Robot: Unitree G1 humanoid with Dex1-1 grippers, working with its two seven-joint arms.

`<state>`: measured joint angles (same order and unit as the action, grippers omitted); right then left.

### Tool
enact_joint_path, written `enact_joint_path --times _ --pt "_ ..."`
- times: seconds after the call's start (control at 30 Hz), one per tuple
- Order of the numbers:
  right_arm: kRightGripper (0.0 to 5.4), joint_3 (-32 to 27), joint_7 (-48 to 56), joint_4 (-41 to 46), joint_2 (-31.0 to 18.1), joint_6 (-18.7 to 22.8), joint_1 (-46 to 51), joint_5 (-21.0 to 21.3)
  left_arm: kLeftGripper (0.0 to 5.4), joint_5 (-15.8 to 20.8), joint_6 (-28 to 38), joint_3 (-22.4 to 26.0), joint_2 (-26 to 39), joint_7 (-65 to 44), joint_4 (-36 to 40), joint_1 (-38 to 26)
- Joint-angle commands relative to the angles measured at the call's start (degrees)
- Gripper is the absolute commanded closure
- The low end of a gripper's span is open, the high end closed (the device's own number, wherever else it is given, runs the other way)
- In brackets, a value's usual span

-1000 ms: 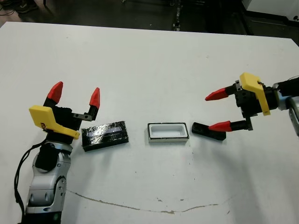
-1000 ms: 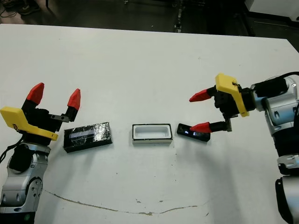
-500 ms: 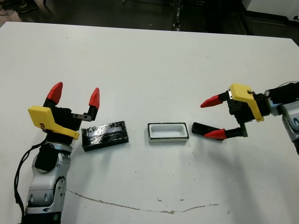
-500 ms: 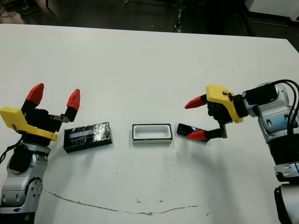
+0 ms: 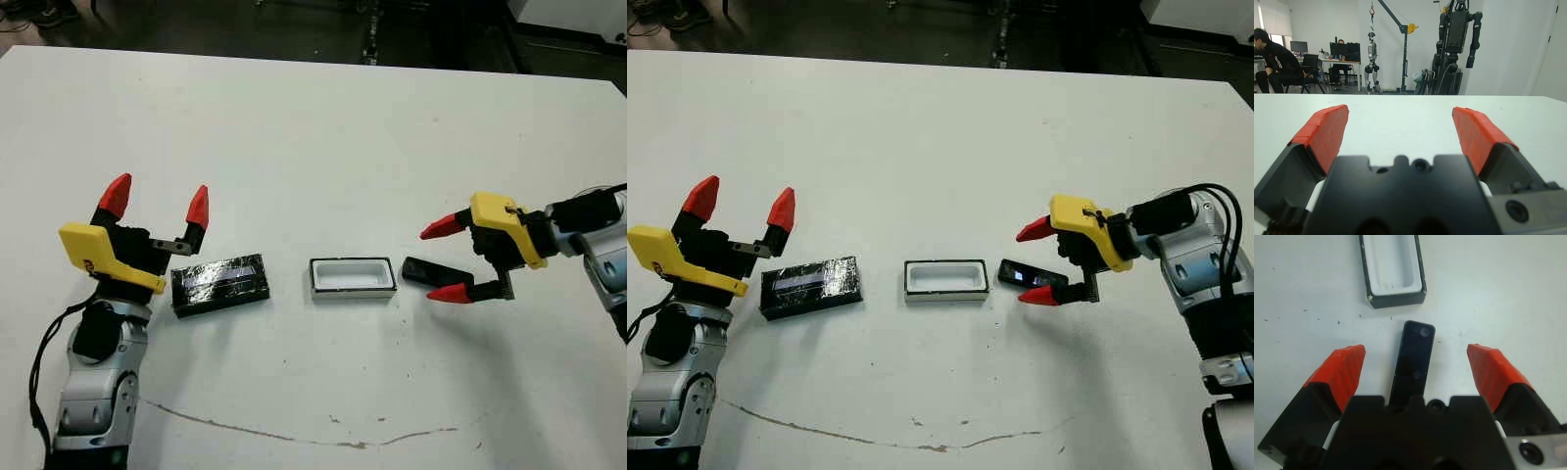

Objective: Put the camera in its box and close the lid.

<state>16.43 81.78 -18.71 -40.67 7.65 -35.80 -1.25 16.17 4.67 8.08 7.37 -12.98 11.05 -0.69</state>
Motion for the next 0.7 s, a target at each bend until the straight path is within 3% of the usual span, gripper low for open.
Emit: enact_joint_path --times 0.03,0.7 --pt "0.01 0.46 -1.06 -1.12 -0.34 1.53 0.66 0.92 0.00 -0.24 -0.53 0.08 0.43 -0.18 0.21 0.65" --pt "0.01 1.74 -2.55 -0.87 -0.14 2.50 1.63 2.28 0.00 0.07 -0.40 0.17 0.19 -0.18 -0.10 0.47"
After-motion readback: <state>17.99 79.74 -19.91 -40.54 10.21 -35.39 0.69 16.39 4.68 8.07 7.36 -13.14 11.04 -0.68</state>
